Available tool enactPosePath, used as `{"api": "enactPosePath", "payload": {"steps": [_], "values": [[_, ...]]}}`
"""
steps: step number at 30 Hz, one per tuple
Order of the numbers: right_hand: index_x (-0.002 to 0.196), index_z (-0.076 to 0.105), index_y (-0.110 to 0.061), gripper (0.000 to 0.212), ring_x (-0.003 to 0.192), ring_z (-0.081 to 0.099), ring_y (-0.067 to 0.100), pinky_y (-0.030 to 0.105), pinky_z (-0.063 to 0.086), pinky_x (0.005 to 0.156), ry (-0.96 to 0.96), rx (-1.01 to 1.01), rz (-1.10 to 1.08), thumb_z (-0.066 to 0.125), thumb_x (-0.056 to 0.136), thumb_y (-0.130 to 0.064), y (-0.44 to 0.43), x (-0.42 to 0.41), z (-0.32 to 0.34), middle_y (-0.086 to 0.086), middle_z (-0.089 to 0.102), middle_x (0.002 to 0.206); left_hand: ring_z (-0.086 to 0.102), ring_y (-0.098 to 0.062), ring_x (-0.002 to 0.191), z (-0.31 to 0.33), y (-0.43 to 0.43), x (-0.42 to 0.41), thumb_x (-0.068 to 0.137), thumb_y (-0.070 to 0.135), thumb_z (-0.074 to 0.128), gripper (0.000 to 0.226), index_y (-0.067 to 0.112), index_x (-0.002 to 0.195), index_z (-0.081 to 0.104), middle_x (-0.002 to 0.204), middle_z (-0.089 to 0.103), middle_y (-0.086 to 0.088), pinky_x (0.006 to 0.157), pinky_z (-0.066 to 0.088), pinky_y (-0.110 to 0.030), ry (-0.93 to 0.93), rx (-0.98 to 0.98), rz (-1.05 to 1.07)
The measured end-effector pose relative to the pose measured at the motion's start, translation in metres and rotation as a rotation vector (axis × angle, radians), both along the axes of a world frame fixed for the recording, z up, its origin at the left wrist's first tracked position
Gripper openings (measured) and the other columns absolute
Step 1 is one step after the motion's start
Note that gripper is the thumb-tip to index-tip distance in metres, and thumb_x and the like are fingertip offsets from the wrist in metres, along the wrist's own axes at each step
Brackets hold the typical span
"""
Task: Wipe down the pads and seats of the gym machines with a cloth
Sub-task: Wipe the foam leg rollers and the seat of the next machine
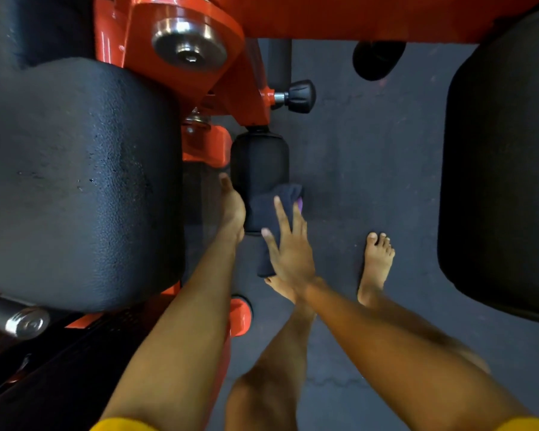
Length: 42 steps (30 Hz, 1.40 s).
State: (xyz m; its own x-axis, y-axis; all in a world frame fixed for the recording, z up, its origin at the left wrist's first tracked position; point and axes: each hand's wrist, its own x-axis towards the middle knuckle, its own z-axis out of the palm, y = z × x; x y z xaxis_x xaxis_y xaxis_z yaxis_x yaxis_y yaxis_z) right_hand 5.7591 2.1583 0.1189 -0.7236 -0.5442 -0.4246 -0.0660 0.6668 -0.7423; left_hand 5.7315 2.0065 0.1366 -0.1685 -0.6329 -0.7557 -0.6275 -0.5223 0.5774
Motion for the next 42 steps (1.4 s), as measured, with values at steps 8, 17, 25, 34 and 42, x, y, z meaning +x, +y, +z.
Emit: {"api": "enactPosePath", "payload": {"steps": [8,17,25,34,42], "values": [[0.161,0.024,-0.034,0.062,0.146,0.028,0.045,0.056,0.031,0.118,0.182,0.116,-0.115,0.035,0.103,-0.054,-0.081,-0.076,-0.001,0.012,0.022,0.167,0.035,-0.012,0.147,-0.022,0.036,0.023,0.084,0.087,0.031,0.095,0.023,0.155,0.037,0.159,0.039,0.002,0.123,0.026,-0.043,0.024,-0.095,-0.179],[0.159,0.035,-0.030,0.058,0.144,0.031,0.043,0.056,0.036,0.115,0.357,0.078,0.025,0.048,0.104,-0.045,-0.024,0.003,-0.010,0.013,0.024,0.166,0.053,-0.008,0.124,0.007,-0.005,0.007,0.090,0.083,0.025,0.090,0.016,0.145,0.050,0.135,0.055,0.012,0.114,0.039,-0.040,0.078,0.093,0.061],[0.157,0.034,-0.042,0.058,0.140,0.033,0.044,0.055,0.035,0.114,0.196,0.048,-0.058,0.040,0.100,-0.057,-0.054,-0.051,-0.002,0.016,0.026,0.164,0.030,-0.010,0.149,0.023,0.036,0.012,0.089,0.085,0.027,0.093,0.021,0.156,0.036,0.162,0.035,0.003,0.126,0.018,-0.041,0.111,-0.096,-0.078],[0.157,0.036,-0.037,0.058,0.135,0.038,0.042,0.053,0.038,0.112,0.346,0.067,-0.014,0.043,0.102,-0.054,-0.038,-0.024,-0.004,0.015,0.028,0.163,0.043,-0.012,0.142,0.032,0.019,0.007,0.077,0.094,0.019,0.108,0.020,0.153,0.041,0.153,0.046,0.005,0.116,0.036,-0.034,0.072,0.113,-0.018],[0.152,0.046,-0.037,0.053,0.140,0.038,0.044,0.057,0.034,0.115,0.247,-0.013,-0.055,0.051,0.100,-0.048,-0.041,-0.040,-0.012,0.015,0.036,0.159,0.037,-0.013,0.145,0.024,0.027,0.007,0.088,0.087,0.020,0.097,0.020,0.156,0.037,0.160,0.039,0.001,0.123,0.025,-0.036,0.047,0.023,0.040]]}}
